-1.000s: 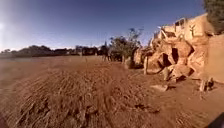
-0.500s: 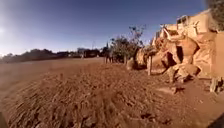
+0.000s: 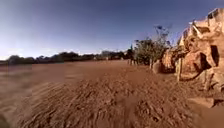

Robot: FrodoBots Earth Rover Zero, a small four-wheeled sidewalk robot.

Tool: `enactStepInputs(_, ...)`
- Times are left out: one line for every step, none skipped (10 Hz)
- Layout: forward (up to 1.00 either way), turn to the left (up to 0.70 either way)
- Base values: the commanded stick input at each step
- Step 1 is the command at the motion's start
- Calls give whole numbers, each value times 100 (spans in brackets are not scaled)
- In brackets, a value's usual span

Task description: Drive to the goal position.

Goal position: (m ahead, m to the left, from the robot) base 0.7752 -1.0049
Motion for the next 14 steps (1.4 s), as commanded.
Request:
enactStepInputs(50, 0)
enactStepInputs(50, 0)
enactStepInputs(50, 0)
enactStepInputs(50, 0)
enactStepInputs(50, 0)
enactStepInputs(50, 0)
enactStepInputs(50, 0)
enactStepInputs(50, 0)
enactStepInputs(50, 0)
enactStepInputs(50, 0)
enactStepInputs(50, 0)
enactStepInputs(50, 0)
enactStepInputs(50, 0)
enactStepInputs(50, 0)
